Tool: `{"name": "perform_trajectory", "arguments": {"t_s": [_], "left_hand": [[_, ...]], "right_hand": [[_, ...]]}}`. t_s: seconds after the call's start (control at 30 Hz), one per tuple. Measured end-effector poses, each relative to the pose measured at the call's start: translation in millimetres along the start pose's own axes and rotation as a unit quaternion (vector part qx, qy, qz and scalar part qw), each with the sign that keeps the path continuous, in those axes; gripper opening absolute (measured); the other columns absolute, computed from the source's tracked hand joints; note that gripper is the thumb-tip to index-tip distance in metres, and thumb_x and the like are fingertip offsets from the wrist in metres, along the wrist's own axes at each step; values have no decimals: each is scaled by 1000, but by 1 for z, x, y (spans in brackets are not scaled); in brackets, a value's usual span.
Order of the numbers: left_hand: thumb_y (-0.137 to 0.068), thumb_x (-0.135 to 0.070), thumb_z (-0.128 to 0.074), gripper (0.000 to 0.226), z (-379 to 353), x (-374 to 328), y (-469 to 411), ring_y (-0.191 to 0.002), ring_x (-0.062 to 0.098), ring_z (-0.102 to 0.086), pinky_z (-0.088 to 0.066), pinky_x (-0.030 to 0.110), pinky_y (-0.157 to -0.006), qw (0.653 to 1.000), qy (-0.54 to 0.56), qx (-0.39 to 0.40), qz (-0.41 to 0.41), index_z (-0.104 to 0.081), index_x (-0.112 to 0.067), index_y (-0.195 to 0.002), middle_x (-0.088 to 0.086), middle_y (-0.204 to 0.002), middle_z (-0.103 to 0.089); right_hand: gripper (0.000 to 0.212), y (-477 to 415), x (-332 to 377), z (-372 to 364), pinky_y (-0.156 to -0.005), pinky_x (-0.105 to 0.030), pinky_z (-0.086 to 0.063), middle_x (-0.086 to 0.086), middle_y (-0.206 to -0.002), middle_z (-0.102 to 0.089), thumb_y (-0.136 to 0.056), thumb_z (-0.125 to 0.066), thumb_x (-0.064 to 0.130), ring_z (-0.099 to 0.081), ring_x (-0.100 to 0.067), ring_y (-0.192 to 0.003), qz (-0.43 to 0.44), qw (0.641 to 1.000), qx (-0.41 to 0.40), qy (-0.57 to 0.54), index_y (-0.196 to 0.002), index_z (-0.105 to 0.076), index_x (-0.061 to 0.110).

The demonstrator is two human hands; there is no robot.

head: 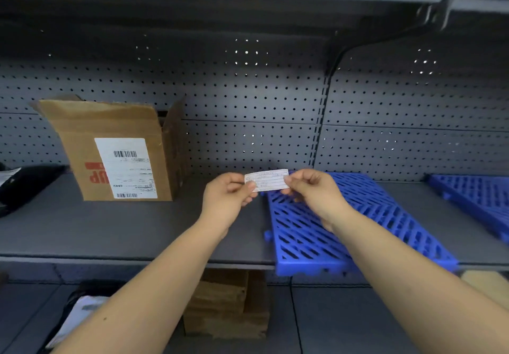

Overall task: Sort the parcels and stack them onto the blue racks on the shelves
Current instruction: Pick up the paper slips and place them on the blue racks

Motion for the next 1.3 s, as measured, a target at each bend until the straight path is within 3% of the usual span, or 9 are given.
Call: {"name": "perform_trajectory", "arguments": {"t_s": [0.2,0.43,0.57,0.67,0.8,0.93,1.1,1.23,1.3], "left_hand": [[-90,-12,-63,15,-39,15,11,-66,7,-64,-51,18,-62,998,2,57,12,-64,-7,-104,4,-80,-73],[-90,-17,-64,12,-63,2,31,-63,0,-57,-41,11,-53,997,-4,76,31,-68,-13,-100,-1,-85,-69],[-89,-16,-66,2,-75,-9,43,-63,-4,-57,-44,11,-58,997,-11,67,23,-68,-16,-90,-6,-81,-66],[-88,-18,-68,11,-89,-18,56,-74,1,-62,-49,16,-69,997,-19,65,21,-71,-13,-97,-3,-86,-70],[-87,-20,-69,12,-103,-29,72,-72,4,-58,-44,11,-57,997,-35,57,27,-73,-13,-97,-2,-87,-69],[-86,-18,-70,9,-117,-31,91,-71,5,-62,-47,23,-68,996,-84,37,2,-75,-11,-88,-4,-81,-70],[-86,-21,-70,17,-121,-22,98,-78,31,-68,-56,48,-73,986,-166,-2,13,-73,-21,-69,0,-69,-71],[-86,-24,-66,23,-129,-25,106,-70,26,-64,-51,41,-63,961,-276,-11,-23,-72,-9,-70,11,-73,-70],[-85,-25,-66,18,-133,-28,110,-77,22,-63,-51,39,-67,941,-334,-23,-43,-71,-12,-74,5,-76,-70]], "right_hand": [[13,22,-13,41,-72,-22,-51,-6,-74,-69,-92,-63,13,-62,-10,-67,-10,996,-80,30,-87,-67,2],[12,48,-14,74,-85,-30,-53,-6,-78,-70,-92,-63,18,-64,-13,-76,-15,994,-99,51,-84,-68,11],[14,64,0,90,-72,-22,-48,-5,-78,-70,-93,-62,20,-62,-4,-68,3,993,-95,64,-87,-68,9],[19,77,2,109,-80,-37,-51,-2,-74,-70,-94,-60,23,-61,-14,-74,-9,992,-101,76,-80,-66,12],[27,94,5,130,-87,-38,-47,6,-94,-69,-100,-44,30,-59,-11,-91,9,993,-67,101,-96,-66,14],[27,106,-7,143,-88,-15,-33,5,-124,-55,-100,-43,20,-42,-14,-116,62,974,-37,212,-125,-52,25],[46,119,-38,143,-112,-37,-25,8,-139,-41,-95,-54,26,-23,-15,-136,38,949,45,309,-138,-40,30],[59,131,-40,137,-118,-44,-13,11,-155,-23,-92,-60,29,0,-11,-146,57,925,101,361,-144,-32,34],[66,135,-40,133,-119,-43,-9,18,-157,-18,-91,-61,32,5,-9,-147,82,894,122,424,-148,-26,34]]}}
Point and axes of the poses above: each hand's wrist, its own y-axis away from the middle knuckle, its own z-axis out of the back of the hand, x = y × z, the point moved 10 cm from there along -y, towards the middle knuckle
